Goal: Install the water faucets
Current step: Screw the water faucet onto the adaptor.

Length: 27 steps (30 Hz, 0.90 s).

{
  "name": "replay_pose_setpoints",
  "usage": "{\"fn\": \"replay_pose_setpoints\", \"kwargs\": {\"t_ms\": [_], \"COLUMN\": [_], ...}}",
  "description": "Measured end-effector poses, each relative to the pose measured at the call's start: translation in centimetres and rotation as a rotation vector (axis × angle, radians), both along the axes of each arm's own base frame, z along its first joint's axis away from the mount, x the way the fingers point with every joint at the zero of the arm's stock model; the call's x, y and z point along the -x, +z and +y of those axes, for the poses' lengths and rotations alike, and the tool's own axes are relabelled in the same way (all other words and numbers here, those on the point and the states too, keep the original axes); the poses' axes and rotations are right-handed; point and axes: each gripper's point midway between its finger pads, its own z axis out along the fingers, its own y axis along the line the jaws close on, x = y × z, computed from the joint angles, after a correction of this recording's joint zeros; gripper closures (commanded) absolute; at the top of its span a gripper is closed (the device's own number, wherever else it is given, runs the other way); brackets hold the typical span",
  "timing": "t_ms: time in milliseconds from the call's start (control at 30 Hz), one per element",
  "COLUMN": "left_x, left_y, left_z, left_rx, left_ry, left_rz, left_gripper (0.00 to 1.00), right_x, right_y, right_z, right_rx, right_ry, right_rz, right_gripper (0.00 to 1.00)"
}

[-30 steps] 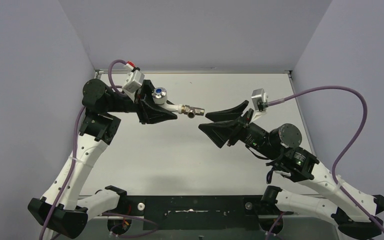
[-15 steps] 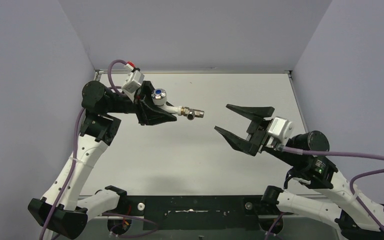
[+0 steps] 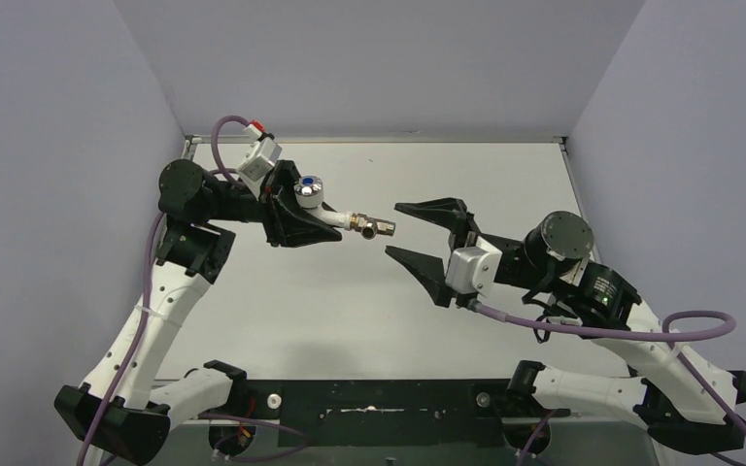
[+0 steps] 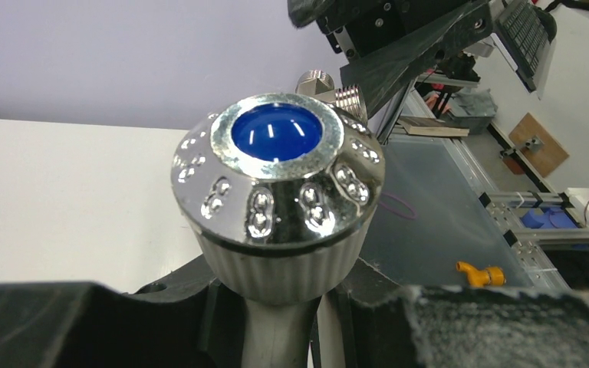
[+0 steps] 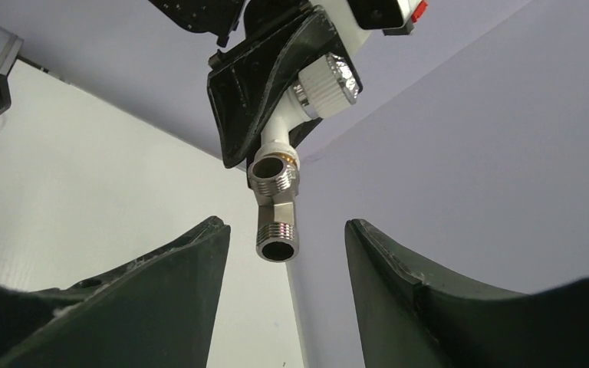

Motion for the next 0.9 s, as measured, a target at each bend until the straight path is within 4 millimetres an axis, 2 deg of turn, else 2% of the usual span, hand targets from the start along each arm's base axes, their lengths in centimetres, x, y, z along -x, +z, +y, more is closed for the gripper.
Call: {"fn": "replay_pose_setpoints", "kwargs": {"t_ms": [200,567,633,767,900], "left_x": [0.1,0.3,0.3,0.2,0.1], "left_y": [0.0,-0.1,-0.1,-0.1,-0.2], "left_z": [0.0,0.1,0.1,0.0,0.0], "left_rx": [-0.001,-0.005,-0.006,-0.007,-0.007], "left_ry": [-0.005,-0.021,-0.024,-0.025,-0.025], "left_rz": [-0.003,-0.007,-0.004,-0.001,0.0], "left_gripper": [1.0,1.0,1.0,1.0,1.0], "right_x": [-0.6,-1.1,-1.2,-1.3,-1.3], "right_y": [-1.5,-1.7,-1.8,-2.0,-2.1], "right_z": [0.8,0.9,1.0,1.1,1.1], "right_rx": [0.06,0.073,0.075,0.082,0.086], "right_ry": [-0.004,-0.02,-0.023,-0.026,-0.026], "right_rz": [-0.005,-0.024,-0.025,-0.028,-0.021], "right_gripper": [0.49,0.6,0.65,0.82,0.89]}}
